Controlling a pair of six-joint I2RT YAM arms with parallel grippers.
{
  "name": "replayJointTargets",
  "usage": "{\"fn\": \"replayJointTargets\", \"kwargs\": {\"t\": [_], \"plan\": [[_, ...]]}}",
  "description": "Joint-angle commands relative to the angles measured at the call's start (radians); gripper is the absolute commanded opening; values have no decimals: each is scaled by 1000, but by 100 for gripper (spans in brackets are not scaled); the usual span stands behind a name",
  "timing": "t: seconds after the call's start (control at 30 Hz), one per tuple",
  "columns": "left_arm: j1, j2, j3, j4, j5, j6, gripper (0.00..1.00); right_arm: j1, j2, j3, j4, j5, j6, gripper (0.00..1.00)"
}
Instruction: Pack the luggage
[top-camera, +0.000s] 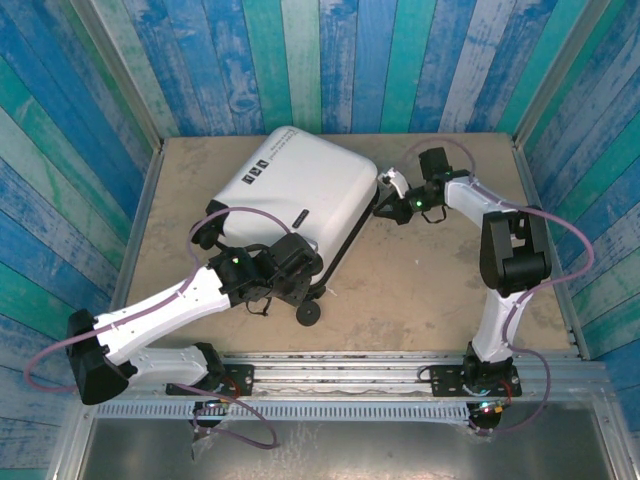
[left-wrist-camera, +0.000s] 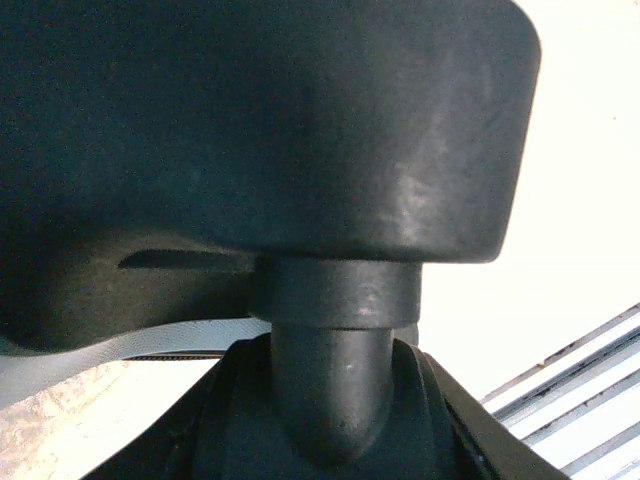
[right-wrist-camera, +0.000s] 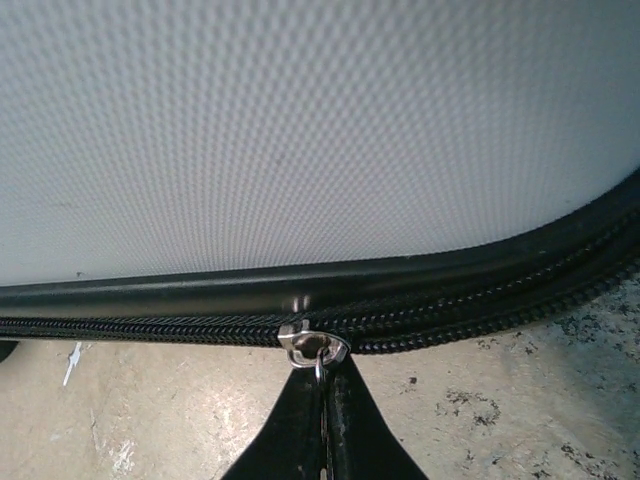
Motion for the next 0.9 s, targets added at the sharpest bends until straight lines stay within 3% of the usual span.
{"fn": "replayJointTargets", "kwargs": {"t": [0.0, 0.27, 0.4, 0.6, 0.87], "plan": [[4, -58, 7, 17, 14, 3, 0, -19, -30, -28, 73, 70, 60, 1], [3, -57, -1, 69, 131, 102, 0, -20, -62, -16, 73, 398, 65, 0], [-7, -25, 18, 65, 163, 153, 0, -32, -53, 24, 67, 497, 82, 0], [-52, 6, 37, 68, 186, 240, 0, -73, -13, 114, 56, 520, 82, 0], [-120, 30, 34, 76, 224, 383, 0, -80, 114, 311, -47, 508, -90, 0]]}}
